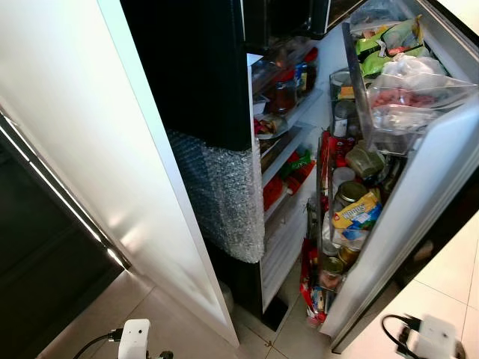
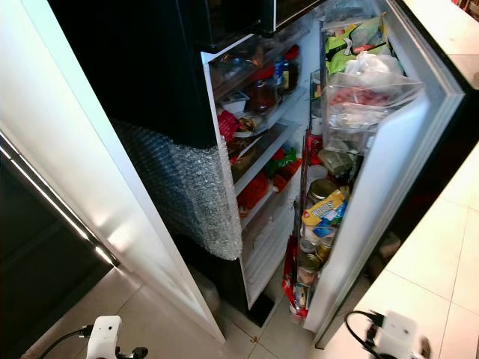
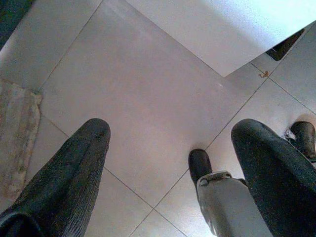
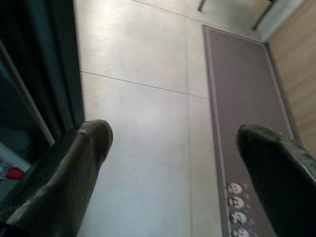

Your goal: Restocking fridge

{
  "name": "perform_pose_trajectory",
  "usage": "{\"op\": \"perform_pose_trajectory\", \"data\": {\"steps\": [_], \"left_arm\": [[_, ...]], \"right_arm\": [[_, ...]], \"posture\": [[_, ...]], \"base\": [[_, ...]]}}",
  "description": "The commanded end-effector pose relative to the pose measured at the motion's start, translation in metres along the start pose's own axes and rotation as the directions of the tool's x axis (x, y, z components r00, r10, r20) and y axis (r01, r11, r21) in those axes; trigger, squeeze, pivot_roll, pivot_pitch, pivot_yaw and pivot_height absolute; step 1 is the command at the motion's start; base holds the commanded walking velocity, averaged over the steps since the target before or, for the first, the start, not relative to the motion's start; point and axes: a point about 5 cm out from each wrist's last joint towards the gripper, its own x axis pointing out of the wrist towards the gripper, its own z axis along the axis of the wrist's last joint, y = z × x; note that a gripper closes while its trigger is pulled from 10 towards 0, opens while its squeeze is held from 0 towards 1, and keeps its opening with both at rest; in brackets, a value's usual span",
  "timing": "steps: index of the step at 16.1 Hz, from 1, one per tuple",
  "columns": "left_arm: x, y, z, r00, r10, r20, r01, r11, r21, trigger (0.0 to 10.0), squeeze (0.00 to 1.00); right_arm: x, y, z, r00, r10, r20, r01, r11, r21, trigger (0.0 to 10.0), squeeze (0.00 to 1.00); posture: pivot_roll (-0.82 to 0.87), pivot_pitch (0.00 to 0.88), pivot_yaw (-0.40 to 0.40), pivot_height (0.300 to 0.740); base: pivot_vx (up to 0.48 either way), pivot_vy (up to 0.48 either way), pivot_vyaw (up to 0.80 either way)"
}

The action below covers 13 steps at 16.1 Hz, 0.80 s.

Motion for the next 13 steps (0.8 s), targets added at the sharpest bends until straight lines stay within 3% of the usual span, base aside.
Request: {"op": "perform_pose_trajectory", "data": {"steps": [1, 4, 9, 13], "left_arm": [[-0.001, 0.003, -0.004, 1.0, 0.005, -0.017, -0.006, 1.0, -0.009, 10.0, 0.0], [-0.001, 0.003, -0.004, 1.0, 0.004, -0.016, -0.005, 1.0, -0.009, 10.0, 0.0], [-0.001, 0.003, -0.004, 1.0, 0.001, -0.012, -0.002, 1.0, -0.015, 10.0, 0.0], [-0.001, 0.003, -0.004, 1.0, 0.002, -0.012, -0.002, 1.0, -0.014, 10.0, 0.0]], "right_arm": [[0.0, 0.002, 0.001, 0.999, 0.03, 0.015, -0.03, 0.999, -0.022, 10.0, 0.0], [0.002, 0.007, 0.006, 0.996, 0.088, 0.031, -0.087, 0.995, -0.049, 10.0, 0.0], [0.005, 0.033, 0.025, 0.96, 0.269, 0.076, -0.264, 0.962, -0.075, 10.0, 0.0], [0.003, 0.061, 0.046, 0.885, 0.449, 0.126, -0.437, 0.893, -0.111, 10.0, 0.0]], "posture": [[-0.17, 0.02, 0.107, 0.74], [-0.17, 0.02, 0.108, 0.74], [-0.16, 0.021, 0.109, 0.74], [-0.16, 0.021, 0.11, 0.74]], "base": [[0.0, 0.0, 0.0], [0.0, 0.0, 0.0], [0.0, 0.0, 0.0], [0.0, 0.0, 0.0]]}}
